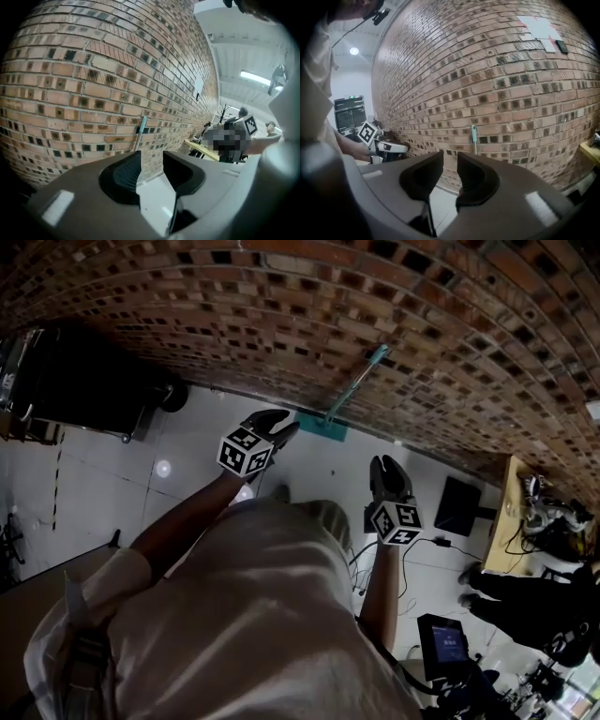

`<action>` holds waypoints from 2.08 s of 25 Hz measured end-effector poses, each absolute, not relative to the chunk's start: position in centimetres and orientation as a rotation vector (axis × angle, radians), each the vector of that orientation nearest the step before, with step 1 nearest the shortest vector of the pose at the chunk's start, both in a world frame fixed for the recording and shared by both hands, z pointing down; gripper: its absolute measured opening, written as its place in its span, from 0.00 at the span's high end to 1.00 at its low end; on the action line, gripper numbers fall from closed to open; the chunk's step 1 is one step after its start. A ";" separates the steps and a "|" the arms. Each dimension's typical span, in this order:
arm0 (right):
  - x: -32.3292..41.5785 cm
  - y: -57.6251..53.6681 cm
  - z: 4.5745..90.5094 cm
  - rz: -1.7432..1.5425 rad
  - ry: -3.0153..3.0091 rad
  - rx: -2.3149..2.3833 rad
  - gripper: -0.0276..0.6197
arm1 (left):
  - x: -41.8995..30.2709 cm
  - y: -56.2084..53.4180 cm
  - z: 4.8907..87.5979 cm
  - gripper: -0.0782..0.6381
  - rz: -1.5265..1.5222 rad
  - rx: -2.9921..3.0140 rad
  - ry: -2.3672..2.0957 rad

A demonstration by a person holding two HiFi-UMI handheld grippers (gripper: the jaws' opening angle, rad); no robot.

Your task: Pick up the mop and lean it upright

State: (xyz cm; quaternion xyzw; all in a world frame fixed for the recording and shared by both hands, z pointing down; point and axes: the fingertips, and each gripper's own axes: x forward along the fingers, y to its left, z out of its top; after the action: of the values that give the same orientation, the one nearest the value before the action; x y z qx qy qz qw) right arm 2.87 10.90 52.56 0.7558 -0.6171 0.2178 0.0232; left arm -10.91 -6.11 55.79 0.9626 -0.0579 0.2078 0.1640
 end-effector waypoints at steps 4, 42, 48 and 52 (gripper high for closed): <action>2.9 10.5 52.9 0.683 -1.904 2.310 0.82 | -10.7 -6.4 55.9 0.66 0.566 2.731 -0.175; 15.6 -5.9 56.5 0.757 -2.200 1.729 0.82 | 5.6 -12.5 57.3 0.65 0.625 2.642 -0.430; 17.1 -6.0 57.6 0.756 -2.200 1.707 0.82 | 5.9 -13.1 57.6 0.65 0.638 2.647 -0.461; 17.2 -6.1 58.5 0.771 -2.213 1.677 0.82 | 5.1 -13.8 57.8 0.65 0.652 2.640 -0.507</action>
State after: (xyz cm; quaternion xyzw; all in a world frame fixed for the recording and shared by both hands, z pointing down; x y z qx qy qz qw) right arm 17.19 -6.08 58.46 0.5769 -0.7616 0.2654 0.1294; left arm 5.07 -13.78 57.75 0.9376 -0.1802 0.2315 0.1865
